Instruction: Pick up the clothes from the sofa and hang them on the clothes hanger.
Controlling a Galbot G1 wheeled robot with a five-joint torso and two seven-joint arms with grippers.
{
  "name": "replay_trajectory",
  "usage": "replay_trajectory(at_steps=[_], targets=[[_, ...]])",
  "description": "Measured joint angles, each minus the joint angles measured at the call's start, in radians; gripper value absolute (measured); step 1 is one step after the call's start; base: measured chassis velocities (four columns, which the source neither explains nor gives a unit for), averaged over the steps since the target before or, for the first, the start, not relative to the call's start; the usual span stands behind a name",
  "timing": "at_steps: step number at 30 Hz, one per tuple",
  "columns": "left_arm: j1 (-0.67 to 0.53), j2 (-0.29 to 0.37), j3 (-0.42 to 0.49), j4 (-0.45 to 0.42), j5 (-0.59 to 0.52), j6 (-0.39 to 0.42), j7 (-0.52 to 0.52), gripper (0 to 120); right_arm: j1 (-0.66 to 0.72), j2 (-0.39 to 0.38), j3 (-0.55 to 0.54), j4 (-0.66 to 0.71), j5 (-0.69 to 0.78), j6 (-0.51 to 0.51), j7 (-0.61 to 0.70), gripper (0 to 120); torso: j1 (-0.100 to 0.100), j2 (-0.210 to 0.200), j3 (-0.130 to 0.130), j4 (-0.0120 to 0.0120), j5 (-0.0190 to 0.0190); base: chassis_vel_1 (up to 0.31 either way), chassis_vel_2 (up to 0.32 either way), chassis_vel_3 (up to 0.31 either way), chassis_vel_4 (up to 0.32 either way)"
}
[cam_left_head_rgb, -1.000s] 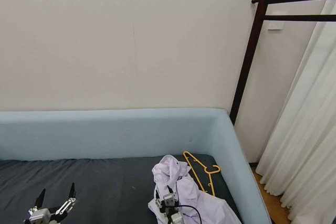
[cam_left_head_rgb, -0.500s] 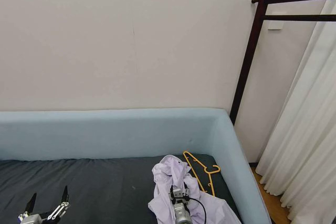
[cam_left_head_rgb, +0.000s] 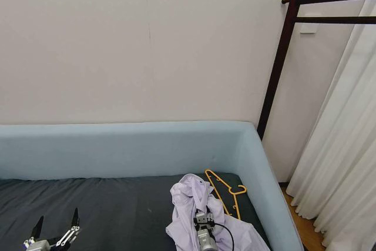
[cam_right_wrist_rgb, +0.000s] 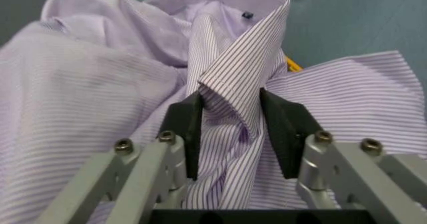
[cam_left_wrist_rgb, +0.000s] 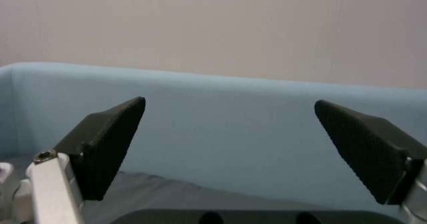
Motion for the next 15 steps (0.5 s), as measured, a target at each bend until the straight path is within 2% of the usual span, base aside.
replay_trajectory(at_steps=[9,12,15], targets=[[-0.025,0.003,0.021,0.026,0.000,0.001,0.000,100,-0.042,0.000,-0.018,0.122,-0.012,0.032,-0.002,0,0.000,0.000,0.000,0.0000,0.0000,0.000,0.000,0.000,0.000],[-0.034,0.005,0.030,0.035,0.000,0.001,0.000,100,-0.052,-0.005,-0.018,0.177,-0.062,0.089,-0.018,0,0.000,0.000,0.000,0.0001,0.0001,0.000,0.000,0.000,0.000],[-0.041,0.009,0.040,0.045,0.000,0.000,-0.001,100,-0.054,-0.044,-0.021,0.253,-0.095,0.150,-0.075,0,0.000,0.000,0.000,0.0001,-0.0001,0.000,0.000,0.000,0.000]])
